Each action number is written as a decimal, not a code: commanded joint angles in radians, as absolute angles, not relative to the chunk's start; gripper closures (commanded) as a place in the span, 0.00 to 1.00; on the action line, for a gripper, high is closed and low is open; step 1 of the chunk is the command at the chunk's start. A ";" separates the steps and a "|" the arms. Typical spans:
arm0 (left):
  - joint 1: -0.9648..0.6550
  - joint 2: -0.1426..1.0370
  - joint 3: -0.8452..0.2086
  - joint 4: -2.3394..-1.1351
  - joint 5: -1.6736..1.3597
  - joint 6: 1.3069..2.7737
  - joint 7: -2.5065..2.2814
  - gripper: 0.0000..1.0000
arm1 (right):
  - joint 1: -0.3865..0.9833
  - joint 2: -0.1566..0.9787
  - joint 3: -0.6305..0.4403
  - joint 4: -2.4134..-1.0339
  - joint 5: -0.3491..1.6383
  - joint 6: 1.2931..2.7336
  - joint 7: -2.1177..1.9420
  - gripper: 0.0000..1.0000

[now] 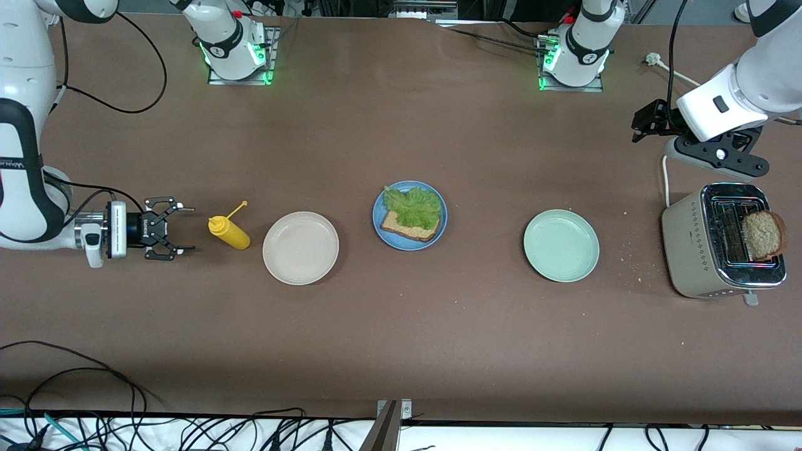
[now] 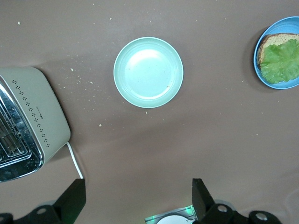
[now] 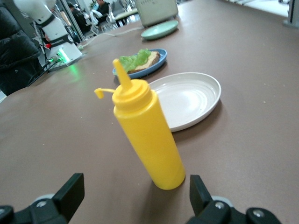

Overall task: Make sandwich in blue plate with both arms
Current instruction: 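Close the right gripper around the yellow mustard bottle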

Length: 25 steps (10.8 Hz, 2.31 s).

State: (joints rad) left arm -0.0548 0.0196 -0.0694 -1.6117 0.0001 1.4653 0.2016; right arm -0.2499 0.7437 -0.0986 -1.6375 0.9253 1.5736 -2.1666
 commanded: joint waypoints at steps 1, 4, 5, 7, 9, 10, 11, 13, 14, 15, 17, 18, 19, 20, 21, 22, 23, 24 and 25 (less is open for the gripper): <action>-0.051 0.031 -0.072 -1.582 -0.008 1.448 0.209 0.00 | -0.279 0.776 -0.095 -1.623 0.982 1.497 -2.374 0.00; -0.051 0.031 -0.072 -1.582 -0.008 1.448 0.209 0.00 | -0.287 0.816 -0.094 -1.628 1.026 1.464 -2.558 0.00; -0.051 0.031 -0.072 -1.582 -0.008 1.448 0.209 0.00 | -0.293 0.833 -0.094 -1.628 1.026 1.460 -2.574 0.00; -0.051 0.031 -0.072 -1.582 -0.008 1.448 0.209 0.00 | -0.295 0.874 -0.094 -1.623 1.043 1.460 -2.589 0.00; -0.051 0.031 -0.071 -1.582 -0.008 1.448 0.209 0.00 | -0.291 0.900 -0.086 -1.623 1.074 1.462 -2.595 0.00; -0.051 0.031 -0.071 -1.582 -0.008 1.448 0.209 0.00 | -0.288 0.913 -0.084 -1.623 1.094 1.462 -2.597 0.00; -0.052 0.031 -0.072 -1.582 -0.008 1.448 0.207 0.00 | -0.285 0.922 -0.075 -1.621 1.101 1.466 -2.597 0.00; -0.051 0.032 -0.072 -1.582 -0.008 1.448 0.209 0.00 | -0.282 0.934 -0.057 -1.617 1.123 1.482 -2.595 0.00; -0.051 0.031 -0.072 -1.582 -0.008 1.448 0.209 0.00 | -0.282 0.936 -0.054 -1.617 1.130 1.497 -2.594 0.00; -0.051 0.031 -0.072 -1.582 -0.008 1.448 0.209 0.00 | -0.276 0.945 -0.049 -1.615 1.140 1.508 -2.594 0.00; -0.051 0.032 -0.072 -1.582 -0.008 1.448 0.209 0.00 | -0.265 0.963 -0.040 -1.612 1.160 1.513 -2.588 0.00; -0.051 0.031 -0.072 -1.582 -0.008 1.448 0.209 0.00 | -0.258 0.969 -0.035 -1.612 1.175 1.514 -2.586 0.00; -0.051 0.032 -0.072 -1.582 -0.008 1.448 0.209 0.00 | -0.252 0.971 -0.028 -1.612 1.181 1.529 -2.585 0.00; -0.051 0.032 -0.072 -1.582 -0.008 1.448 0.207 0.00 | -0.249 0.971 -0.020 -1.612 1.184 1.538 -2.579 0.00; -0.052 0.032 -0.071 -1.582 -0.008 1.448 0.207 0.00 | -0.247 0.971 -0.014 -1.612 1.199 1.540 -2.577 0.11; -0.052 0.032 -0.072 -1.582 -0.008 1.448 0.207 0.00 | -0.241 0.969 -0.012 -1.612 1.215 1.540 -2.576 0.31; -0.051 0.032 -0.071 -1.582 -0.009 1.448 0.207 0.00 | -0.232 0.968 -0.012 -1.612 1.227 1.542 -2.556 0.54; -0.051 0.032 -0.072 -1.582 -0.009 1.448 0.207 0.00 | -0.229 0.966 -0.012 -1.612 1.229 1.546 -2.547 0.76; -0.051 0.032 -0.072 -1.582 -0.008 1.448 0.209 0.00 | -0.229 0.962 -0.012 -1.612 1.226 1.555 -2.548 0.95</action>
